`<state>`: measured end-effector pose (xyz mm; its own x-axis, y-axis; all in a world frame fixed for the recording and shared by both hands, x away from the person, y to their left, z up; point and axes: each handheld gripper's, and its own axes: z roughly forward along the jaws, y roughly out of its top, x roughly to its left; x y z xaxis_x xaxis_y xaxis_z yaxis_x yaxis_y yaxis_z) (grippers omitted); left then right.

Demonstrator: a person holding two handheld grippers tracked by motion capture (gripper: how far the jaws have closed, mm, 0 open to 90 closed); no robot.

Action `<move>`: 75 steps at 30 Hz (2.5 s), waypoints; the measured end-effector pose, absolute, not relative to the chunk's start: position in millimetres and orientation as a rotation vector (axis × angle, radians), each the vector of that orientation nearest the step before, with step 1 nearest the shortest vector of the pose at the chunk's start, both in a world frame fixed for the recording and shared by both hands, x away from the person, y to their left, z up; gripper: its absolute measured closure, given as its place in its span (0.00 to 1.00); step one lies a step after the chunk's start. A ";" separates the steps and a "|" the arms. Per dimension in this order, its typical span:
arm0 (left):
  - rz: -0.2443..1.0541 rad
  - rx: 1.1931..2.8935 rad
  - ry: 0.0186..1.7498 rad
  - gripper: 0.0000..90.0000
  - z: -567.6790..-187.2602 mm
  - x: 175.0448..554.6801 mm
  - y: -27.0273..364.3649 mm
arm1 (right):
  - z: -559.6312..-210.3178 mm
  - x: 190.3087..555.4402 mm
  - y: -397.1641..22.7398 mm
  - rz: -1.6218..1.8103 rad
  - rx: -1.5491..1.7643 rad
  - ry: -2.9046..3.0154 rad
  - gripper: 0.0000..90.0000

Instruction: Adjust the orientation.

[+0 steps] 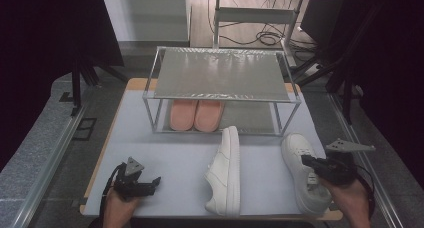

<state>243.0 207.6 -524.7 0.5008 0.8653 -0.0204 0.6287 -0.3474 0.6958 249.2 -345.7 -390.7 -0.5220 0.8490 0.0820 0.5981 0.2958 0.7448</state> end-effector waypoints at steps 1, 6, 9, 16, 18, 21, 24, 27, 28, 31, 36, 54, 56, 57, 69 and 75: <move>0.469 2.095 1.219 0.14 -524.7 243.0 207.7 | -390.6 249.5 -343.2 1.071 1.299 2.246 1.00; 0.468 2.094 1.220 0.14 -524.7 243.0 207.6 | -391.0 251.0 -329.0 1.080 1.271 2.275 1.00; 0.469 2.095 1.220 0.14 -524.7 243.0 207.7 | -391.6 252.0 -318.5 1.090 1.248 2.298 1.00; 0.469 2.094 1.220 0.14 -524.8 242.9 207.6 | -394.5 256.0 -288.7 1.099 1.185 2.356 1.00; 0.469 2.094 1.220 0.14 -524.7 242.9 207.5 | -396.0 257.1 -279.5 1.106 1.163 2.378 1.00; 0.469 2.095 1.219 0.14 -524.6 242.9 207.6 | -398.4 258.3 -266.6 1.111 1.132 2.409 1.00; 0.469 2.090 1.222 0.14 -524.8 242.8 207.3 | -402.0 260.0 -253.8 1.117 1.103 2.439 1.00; 0.470 2.090 1.221 0.14 -524.8 242.8 207.3 | -406.4 261.4 -241.4 1.126 1.075 2.467 1.00; 0.470 2.090 1.221 0.14 -524.8 242.8 207.3 | -407.8 261.6 -237.6 1.129 1.067 2.475 1.00; 0.470 2.090 1.221 0.14 -524.8 242.7 207.3 | -411.0 262.0 -228.1 1.133 1.047 2.501 1.00; 0.472 2.089 1.221 0.14 -524.8 242.7 207.2 | -417.3 263.2 -209.5 1.141 1.002 2.542 1.00; 0.472 2.089 1.220 0.14 -524.9 242.6 207.2 | -428.6 263.5 -179.7 1.123 0.941 2.586 1.00; 0.474 2.088 1.219 0.14 -524.9 242.5 207.0 | -428.5 261.9 -181.3 1.110 0.940 2.583 1.00; 0.473 2.088 1.219 0.14 -524.9 242.5 207.0 | -428.6 260.8 -182.2 1.101 0.937 2.581 1.00; 0.473 2.095 1.217 0.14 -524.7 242.6 207.4 | -428.4 251.8 -204.9 1.098 0.999 2.526 1.00; 0.473 2.095 1.217 0.14 -524.7 242.6 207.4 | -429.7 248.6 -219.2 1.091 1.049 2.498 1.00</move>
